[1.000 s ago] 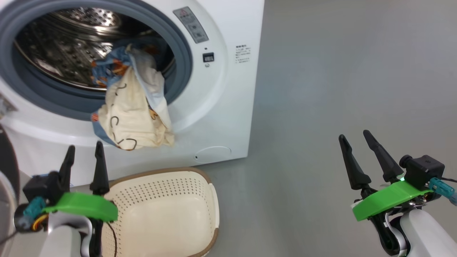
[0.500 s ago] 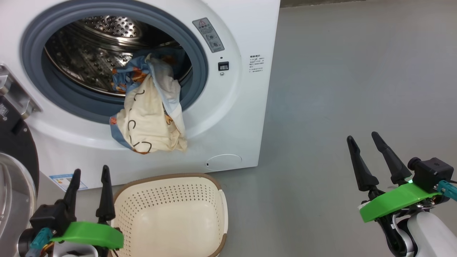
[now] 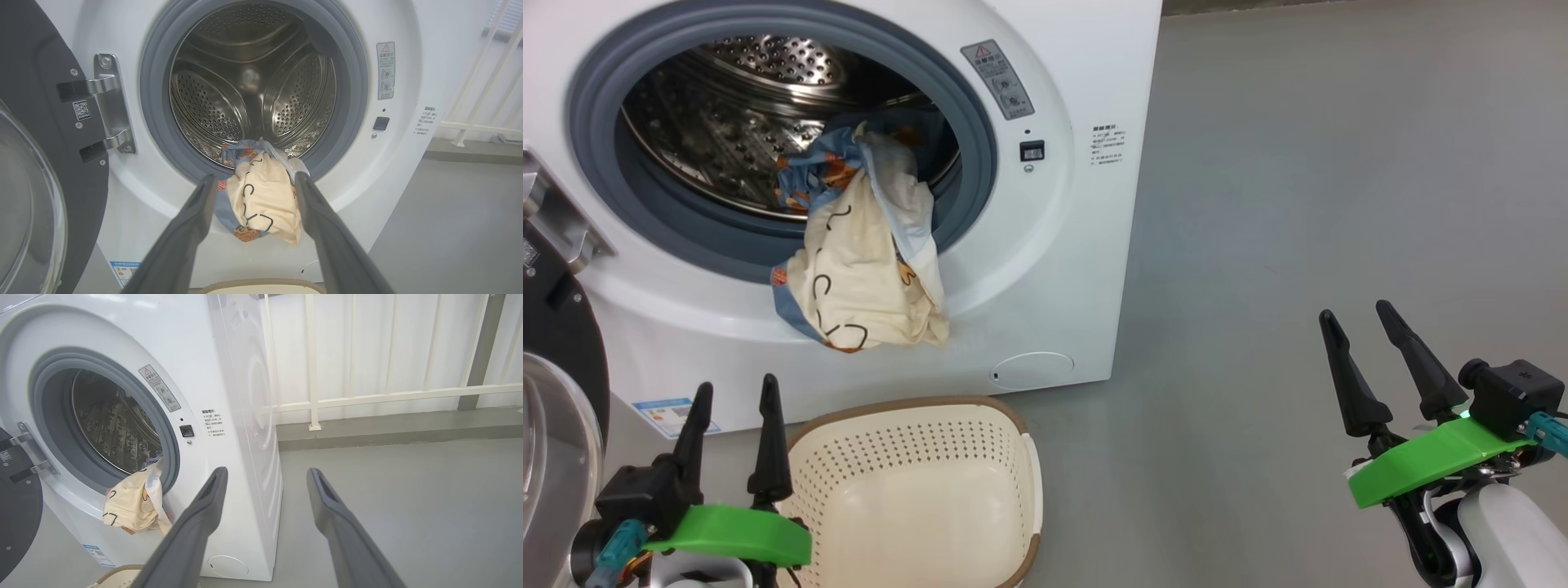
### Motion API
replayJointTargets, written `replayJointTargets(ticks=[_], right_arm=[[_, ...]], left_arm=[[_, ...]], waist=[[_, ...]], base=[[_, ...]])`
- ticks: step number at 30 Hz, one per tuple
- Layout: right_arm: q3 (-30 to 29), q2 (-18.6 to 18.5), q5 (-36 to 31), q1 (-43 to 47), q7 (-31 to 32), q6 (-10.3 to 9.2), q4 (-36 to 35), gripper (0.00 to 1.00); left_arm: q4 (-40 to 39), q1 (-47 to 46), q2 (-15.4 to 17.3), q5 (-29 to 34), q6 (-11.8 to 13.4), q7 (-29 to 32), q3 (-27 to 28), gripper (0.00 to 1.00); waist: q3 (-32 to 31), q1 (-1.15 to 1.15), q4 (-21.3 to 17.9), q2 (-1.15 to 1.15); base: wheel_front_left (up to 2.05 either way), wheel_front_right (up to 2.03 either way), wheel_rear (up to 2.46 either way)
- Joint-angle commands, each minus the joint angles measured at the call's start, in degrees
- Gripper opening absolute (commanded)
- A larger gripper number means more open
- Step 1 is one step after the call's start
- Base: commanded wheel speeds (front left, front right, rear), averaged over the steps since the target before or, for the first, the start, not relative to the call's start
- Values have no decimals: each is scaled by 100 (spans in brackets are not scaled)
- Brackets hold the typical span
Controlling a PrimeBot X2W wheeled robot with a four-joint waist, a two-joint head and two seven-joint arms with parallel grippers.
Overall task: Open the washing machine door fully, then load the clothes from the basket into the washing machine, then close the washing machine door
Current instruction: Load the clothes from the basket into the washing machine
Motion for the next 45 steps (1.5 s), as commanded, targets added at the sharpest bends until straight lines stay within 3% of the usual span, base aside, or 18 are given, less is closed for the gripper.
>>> replayJointTargets(ticks=[1, 10, 17, 34, 45], right_arm=[[75, -103, 23, 14, -47, 25, -127, 100], [112, -112, 32, -30, -47, 25, -151, 100], [149, -50, 19, -172, -47, 25, -195, 100], [74, 389, -165, -578, -47, 25, -411, 100], [92, 567, -247, -822, -47, 25, -527, 100]], left_arm=[[-161, -15, 89, -45, 21, -36, 158, 100], [203, -240, 28, -207, -29, 207, -52, 100], [1082, -981, 46, -415, -100, 524, -290, 100], [3561, -3144, 576, -608, -144, 510, -604, 100], [4483, -4178, 907, -732, -146, 545, -570, 100]], waist=[[-4, 0, -9, 0], [87, 0, -121, 0], [411, 0, -336, 0], [1683, 0, -1146, 0], [2337, 0, -1462, 0]], base=[[0, 0, 0], [0, 0, 0], [0, 0, 0], [0, 0, 0], [0, 0, 0]])
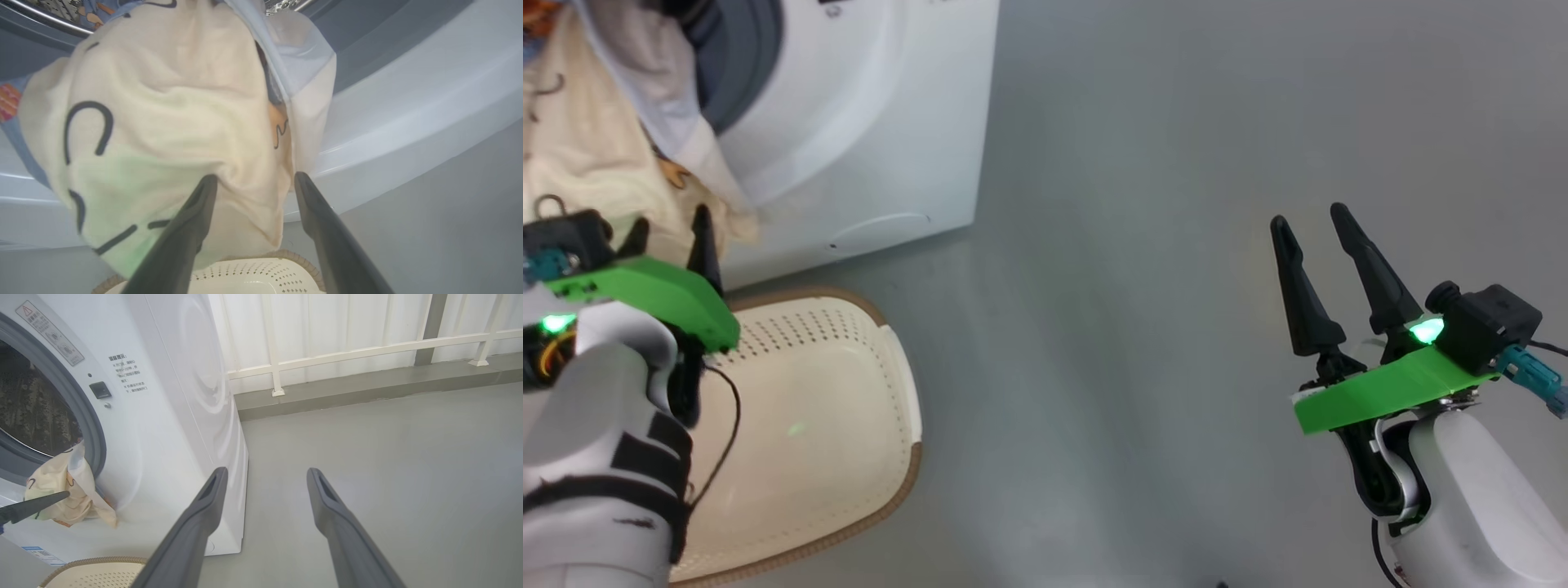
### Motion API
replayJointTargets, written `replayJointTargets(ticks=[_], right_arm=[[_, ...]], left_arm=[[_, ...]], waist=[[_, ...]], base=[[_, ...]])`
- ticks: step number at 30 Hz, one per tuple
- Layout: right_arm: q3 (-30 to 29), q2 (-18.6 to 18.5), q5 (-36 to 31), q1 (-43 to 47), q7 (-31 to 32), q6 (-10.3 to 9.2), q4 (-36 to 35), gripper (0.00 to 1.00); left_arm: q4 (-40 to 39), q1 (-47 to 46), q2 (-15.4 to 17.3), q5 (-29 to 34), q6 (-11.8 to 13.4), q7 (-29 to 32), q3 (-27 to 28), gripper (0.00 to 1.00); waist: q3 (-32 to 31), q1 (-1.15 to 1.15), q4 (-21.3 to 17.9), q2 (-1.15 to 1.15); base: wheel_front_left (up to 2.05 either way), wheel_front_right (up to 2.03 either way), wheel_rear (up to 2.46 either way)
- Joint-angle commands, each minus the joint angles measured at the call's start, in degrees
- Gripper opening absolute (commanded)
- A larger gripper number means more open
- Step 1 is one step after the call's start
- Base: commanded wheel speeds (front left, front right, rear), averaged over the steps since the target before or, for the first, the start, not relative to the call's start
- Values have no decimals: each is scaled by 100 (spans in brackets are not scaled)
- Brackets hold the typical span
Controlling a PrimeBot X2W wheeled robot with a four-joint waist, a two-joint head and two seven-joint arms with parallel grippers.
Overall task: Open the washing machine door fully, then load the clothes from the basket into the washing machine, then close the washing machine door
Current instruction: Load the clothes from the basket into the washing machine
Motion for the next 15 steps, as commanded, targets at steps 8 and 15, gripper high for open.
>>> replayJointTargets(ticks=[8, 15], right_arm=[[116, 94, -96, -205, -46, 25, -204, 100], [106, 117, -113, -249, -46, 25, -203, 100]], left_arm=[[319, -667, 379, -157, 73, 34, 197, 100], [440, -971, 473, -306, 168, -84, 308, 100]], waist=[[663, -1, -389, 0], [806, -1, -436, 0]], base=[[0, 0, 0], [0, 0, 0]])
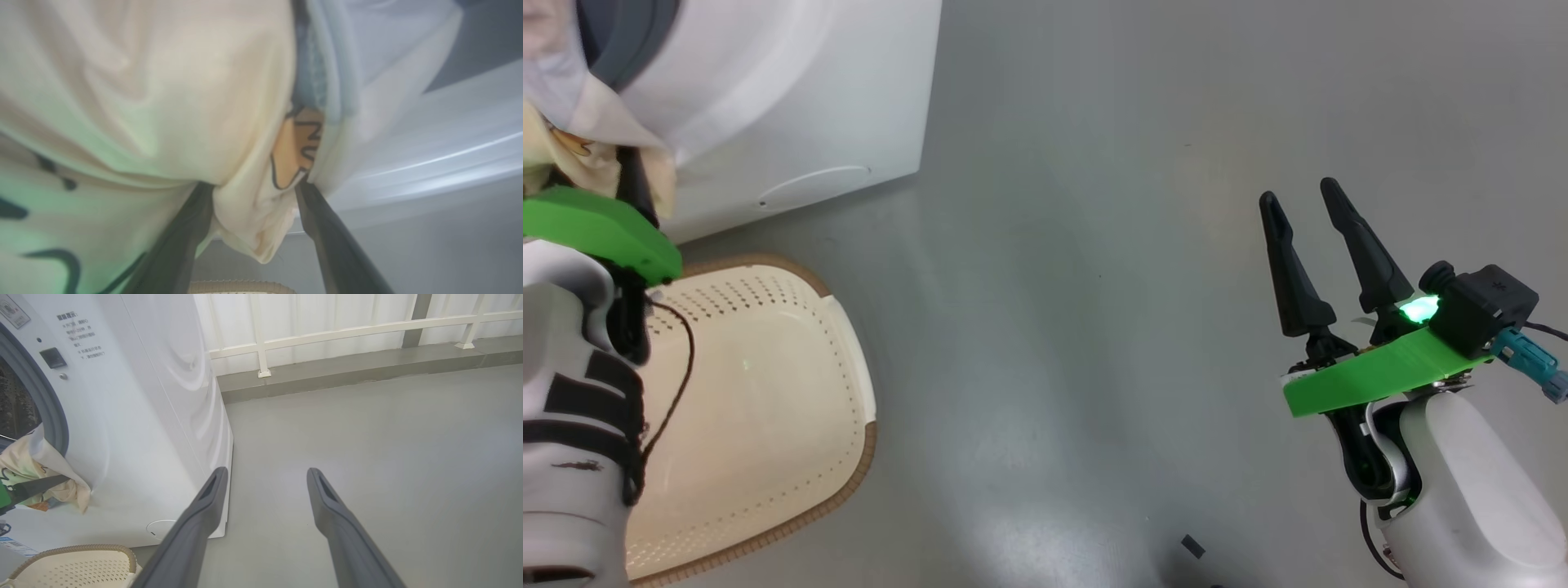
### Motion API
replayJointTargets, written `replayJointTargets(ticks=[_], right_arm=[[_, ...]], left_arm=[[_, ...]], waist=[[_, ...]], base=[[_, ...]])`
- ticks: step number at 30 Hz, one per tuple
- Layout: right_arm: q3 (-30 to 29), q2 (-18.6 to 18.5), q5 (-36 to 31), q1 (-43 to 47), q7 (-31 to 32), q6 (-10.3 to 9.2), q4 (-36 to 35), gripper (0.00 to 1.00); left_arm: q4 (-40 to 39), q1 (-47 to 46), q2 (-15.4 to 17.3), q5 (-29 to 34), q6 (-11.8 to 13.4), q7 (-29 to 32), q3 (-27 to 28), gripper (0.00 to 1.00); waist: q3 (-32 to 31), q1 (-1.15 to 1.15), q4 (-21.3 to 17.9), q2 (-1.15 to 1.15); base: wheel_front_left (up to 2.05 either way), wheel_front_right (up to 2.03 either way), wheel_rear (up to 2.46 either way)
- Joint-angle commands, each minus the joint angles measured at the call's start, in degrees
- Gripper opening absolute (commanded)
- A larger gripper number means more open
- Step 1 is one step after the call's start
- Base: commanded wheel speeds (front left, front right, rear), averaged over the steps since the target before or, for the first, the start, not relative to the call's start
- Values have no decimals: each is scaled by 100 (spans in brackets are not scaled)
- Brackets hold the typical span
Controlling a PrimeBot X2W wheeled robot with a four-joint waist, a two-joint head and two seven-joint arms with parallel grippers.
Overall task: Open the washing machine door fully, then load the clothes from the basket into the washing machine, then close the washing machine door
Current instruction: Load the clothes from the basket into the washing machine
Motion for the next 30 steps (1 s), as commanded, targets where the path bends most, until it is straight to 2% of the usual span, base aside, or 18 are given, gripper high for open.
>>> replayJointTargets(ticks=[1, 2, 3, 4, 5, 16, 22, 30], right_arm=[[84, -31, -64, -13, -46, 25, -135, 100], [84, -29, -70, -18, -46, 25, -134, 100], [79, -27, -75, -21, -46, 25, -134, 100], [72, -25, -82, -24, -46, 25, -133, 100], [67, -27, -89, -25, -46, 25, -132, 100], [70, -61, -102, -19, -46, 25, -61, 100], [67, -120, -76, 44, -46, 25, 4, 100], [94, -185, -35, 113, -46, 25, 36, 100]], left_arm=[[-50, -123, 251, -61, 43, -87, 125, 100], [-42, -157, 258, -90, 49, -126, 149, 100], [-37, -185, 262, -98, 58, -178, 154, 62], [-30, -204, 255, -99, 55, -205, 145, 12], [-22, -212, 234, -109, 46, -221, 138, 0], [18, -38, 21, -107, -90, -380, -109, 0], [-229, 169, -140, -87, -124, -501, -387, 0], [-838, 178, 48, -343, -127, -560, -658, 0]], waist=[[66, -1, -37, 0], [76, -1, -34, 0], [82, -1, -27, 0], [85, -1, -16, 0], [82, -1, 0, 0], [-191, -1, 303, 0], [-426, -1, 508, 0], [-556, -1, 697, 0]], base=[[0, 0, 0], [0, 0, 0], [0, 0, 0], [0, 0, 0], [0, 0, 0], [0, 0, 0], [0, 0, 0], [0, 0, 0]])
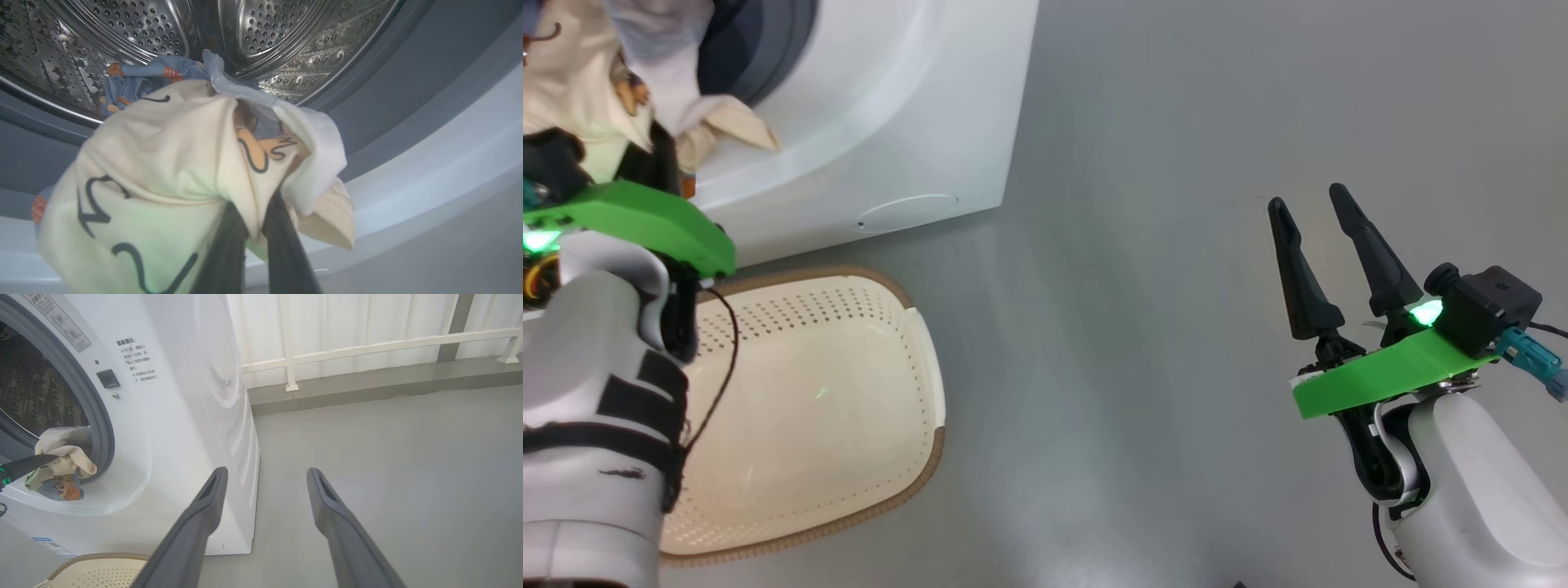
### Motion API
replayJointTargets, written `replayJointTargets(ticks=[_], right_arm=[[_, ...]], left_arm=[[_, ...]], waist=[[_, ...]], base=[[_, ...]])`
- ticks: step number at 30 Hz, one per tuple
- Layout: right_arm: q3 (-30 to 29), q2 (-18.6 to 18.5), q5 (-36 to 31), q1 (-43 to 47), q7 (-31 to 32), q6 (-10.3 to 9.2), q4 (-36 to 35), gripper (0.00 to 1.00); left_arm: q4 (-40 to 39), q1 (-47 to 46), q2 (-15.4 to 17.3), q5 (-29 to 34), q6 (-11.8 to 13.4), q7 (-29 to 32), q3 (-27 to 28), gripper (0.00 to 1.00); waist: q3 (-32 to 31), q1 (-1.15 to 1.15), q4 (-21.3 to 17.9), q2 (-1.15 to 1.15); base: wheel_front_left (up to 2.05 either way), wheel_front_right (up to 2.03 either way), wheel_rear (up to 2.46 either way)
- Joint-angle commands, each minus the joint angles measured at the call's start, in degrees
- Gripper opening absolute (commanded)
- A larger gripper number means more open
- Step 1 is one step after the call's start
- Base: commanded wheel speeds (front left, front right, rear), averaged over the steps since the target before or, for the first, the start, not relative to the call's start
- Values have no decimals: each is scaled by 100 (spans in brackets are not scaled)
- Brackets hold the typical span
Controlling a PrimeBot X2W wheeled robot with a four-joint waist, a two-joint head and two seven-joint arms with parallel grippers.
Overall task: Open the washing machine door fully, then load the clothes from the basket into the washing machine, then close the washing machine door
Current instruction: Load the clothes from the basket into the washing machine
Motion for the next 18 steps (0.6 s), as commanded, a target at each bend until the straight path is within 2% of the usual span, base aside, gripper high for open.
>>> replayJointTargets(ticks=[1, 7, 18], right_arm=[[99, -69, -6, 118, -46, 25, -121, 100], [183, -114, -14, 17, -46, 25, -181, 100], [63, 42, -97, 25, -46, 25, -393, 100]], left_arm=[[-149, -98, 257, -51, 3, -63, 68, 0], [-40, -800, 437, -73, 12, 106, 0, 0], [302, -2150, 899, 276, 236, 234, -279, 0]], waist=[[10, 1, 50, 0], [341, 1, -46, 0], [1229, 1, -570, 0]], base=[[0, 0, 0], [0, 0, 0], [0, 0, 0]])
